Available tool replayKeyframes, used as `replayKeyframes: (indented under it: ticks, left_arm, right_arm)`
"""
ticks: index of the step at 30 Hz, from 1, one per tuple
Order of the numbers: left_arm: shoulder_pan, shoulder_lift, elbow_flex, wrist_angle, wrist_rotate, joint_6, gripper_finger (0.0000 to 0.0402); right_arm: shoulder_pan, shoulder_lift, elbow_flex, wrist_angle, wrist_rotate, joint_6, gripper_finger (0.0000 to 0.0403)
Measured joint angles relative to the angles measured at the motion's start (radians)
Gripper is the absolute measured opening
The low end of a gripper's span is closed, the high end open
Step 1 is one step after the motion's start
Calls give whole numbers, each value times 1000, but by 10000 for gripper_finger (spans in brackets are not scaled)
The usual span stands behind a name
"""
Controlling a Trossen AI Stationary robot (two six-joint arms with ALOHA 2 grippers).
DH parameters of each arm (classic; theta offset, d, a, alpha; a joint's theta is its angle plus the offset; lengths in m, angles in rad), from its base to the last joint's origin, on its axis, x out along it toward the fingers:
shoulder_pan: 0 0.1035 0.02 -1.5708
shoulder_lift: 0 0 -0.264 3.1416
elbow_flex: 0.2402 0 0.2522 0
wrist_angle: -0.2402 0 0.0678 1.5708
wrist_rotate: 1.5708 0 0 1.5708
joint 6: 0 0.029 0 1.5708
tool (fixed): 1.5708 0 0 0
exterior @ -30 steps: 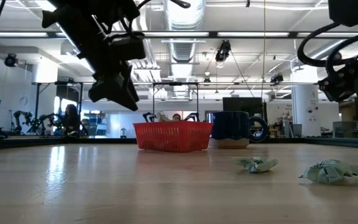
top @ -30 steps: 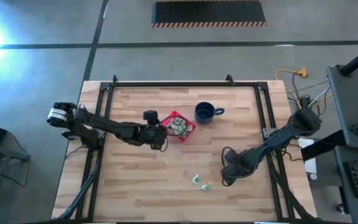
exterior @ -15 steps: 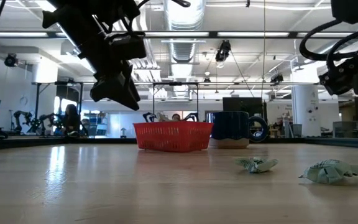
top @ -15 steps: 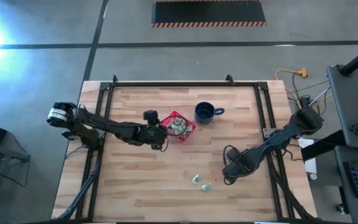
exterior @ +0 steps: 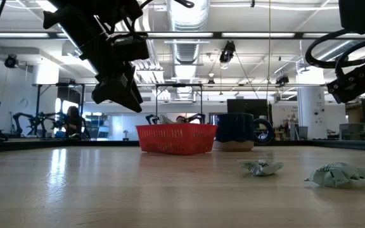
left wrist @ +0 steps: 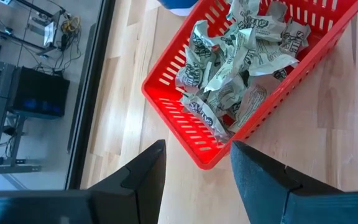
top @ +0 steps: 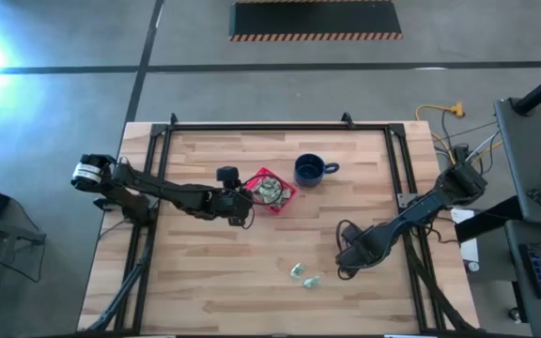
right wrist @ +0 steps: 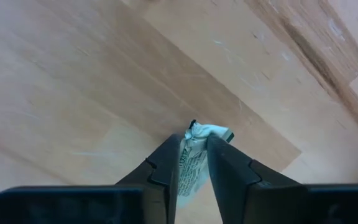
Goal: Pick and place items into bin
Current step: Put the top right stevia packet into the bin
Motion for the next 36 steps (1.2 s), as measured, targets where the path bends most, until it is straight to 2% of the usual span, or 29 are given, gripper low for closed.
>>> replayKeyframes:
  ticks: [7, 9, 17, 20, 23, 31, 33, 36]
  left_arm:
    - [0, 0, 0, 1, 0, 0, 164]
    - [0, 0, 0, 1, 0, 0, 164]
    - [0, 0, 0, 1, 0, 7, 164]
    - [0, 0, 0, 0, 0, 7, 164]
    - [0, 0, 0, 0, 0, 7, 164]
    - [-29, -7, 2, -9, 32, 1, 164]
    - [-46, -10, 4, -12, 51, -2, 164]
    - [-78, -21, 3, -10, 69, -4, 164]
  right_arm:
    - [1, 0, 9, 20, -3, -76, 18]
    - [2, 2, 21, 38, 5, -110, 12]
    - [2, 4, 131, 42, 170, -345, 9]
    - [2, 4, 195, 45, 271, -479, 9]
    - [2, 4, 262, 46, 418, -637, 9]
    - [-29, 3, 385, 108, 980, -997, 9]
    - [-53, 2, 387, 179, 1049, -1107, 9]
    - [-109, 2, 366, 305, 1057, -1265, 9]
